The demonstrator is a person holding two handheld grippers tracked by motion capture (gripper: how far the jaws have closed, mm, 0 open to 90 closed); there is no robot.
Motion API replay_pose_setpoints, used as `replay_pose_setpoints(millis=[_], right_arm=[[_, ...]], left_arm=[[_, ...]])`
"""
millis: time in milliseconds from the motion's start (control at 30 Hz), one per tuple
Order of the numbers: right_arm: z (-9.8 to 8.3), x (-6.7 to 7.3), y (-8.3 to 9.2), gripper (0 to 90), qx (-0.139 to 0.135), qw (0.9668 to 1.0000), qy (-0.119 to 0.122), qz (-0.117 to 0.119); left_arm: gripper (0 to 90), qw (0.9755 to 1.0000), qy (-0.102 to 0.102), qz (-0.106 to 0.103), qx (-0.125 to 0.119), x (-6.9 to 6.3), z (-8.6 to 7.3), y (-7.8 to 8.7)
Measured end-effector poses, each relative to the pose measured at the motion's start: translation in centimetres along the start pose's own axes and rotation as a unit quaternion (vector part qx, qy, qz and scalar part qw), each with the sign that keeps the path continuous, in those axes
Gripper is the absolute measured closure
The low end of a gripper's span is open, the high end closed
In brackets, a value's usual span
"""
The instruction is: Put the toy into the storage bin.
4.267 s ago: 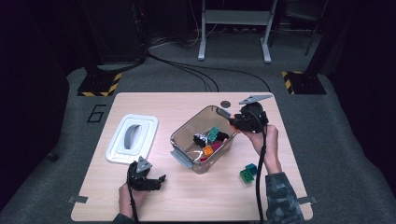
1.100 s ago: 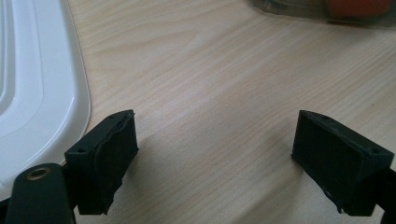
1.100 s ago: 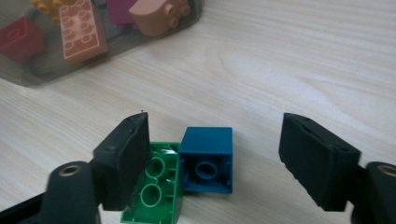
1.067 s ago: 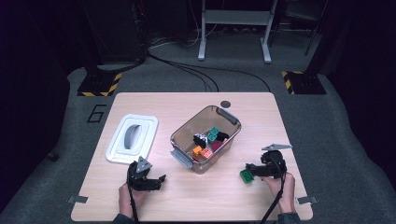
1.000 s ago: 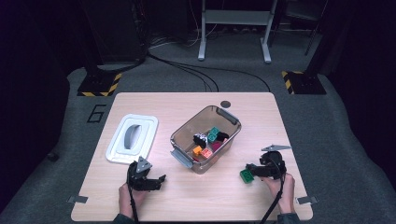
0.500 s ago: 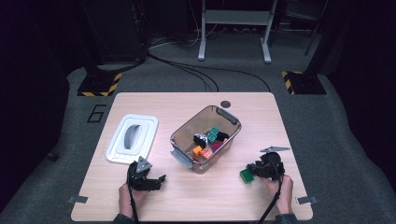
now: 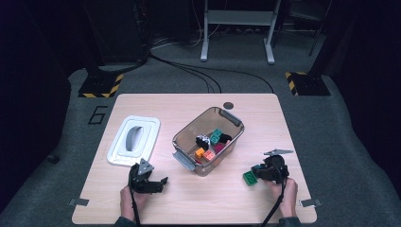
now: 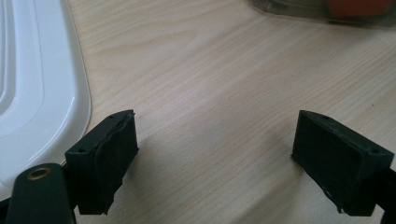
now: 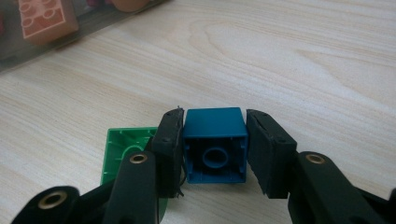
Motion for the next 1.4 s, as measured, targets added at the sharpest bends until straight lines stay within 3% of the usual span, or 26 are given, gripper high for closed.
replay_pose_setpoints(millis=[333,567,633,867,1400], right_arm=[[0.2,-0.1,-0.1,59.0,-0.009,0.9999,0.011,-0.005],[0.6,-0.1,0.2,59.1,-0.019,0.9998,0.009,0.006],[1.0,-0.2,0.5,59.1,-0.027,0.9994,0.021,0.010],[2.1,0.2,1.1,59.1,-0.037,0.9989,0.019,0.020],[4.8,1.3,2.1,59.1,-0.058,0.9971,0.039,0.031]], left_arm=[[13.7,1.0000,0.000,0.000,0.000,0.0,0.0,0.0],[13.7,1.0000,0.000,0.000,0.000,0.0,0.0,0.0],[13.7,1.0000,0.000,0.000,0.000,0.0,0.0,0.0],[13.7,1.0000,0.000,0.000,0.000,0.0,0.0,0.0],[13.7,1.0000,0.000,0.000,0.000,0.0,0.0,0.0]])
Point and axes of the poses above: each handheld gripper's, and its own axes: y roughly backward along the jaws, z roughly out of its top, x roughly to its left, the point moved 2 cm from there along -y, roughly forward along the jaws, and after that the axes turned 6 degrees about -x, right-handed, at the moved point
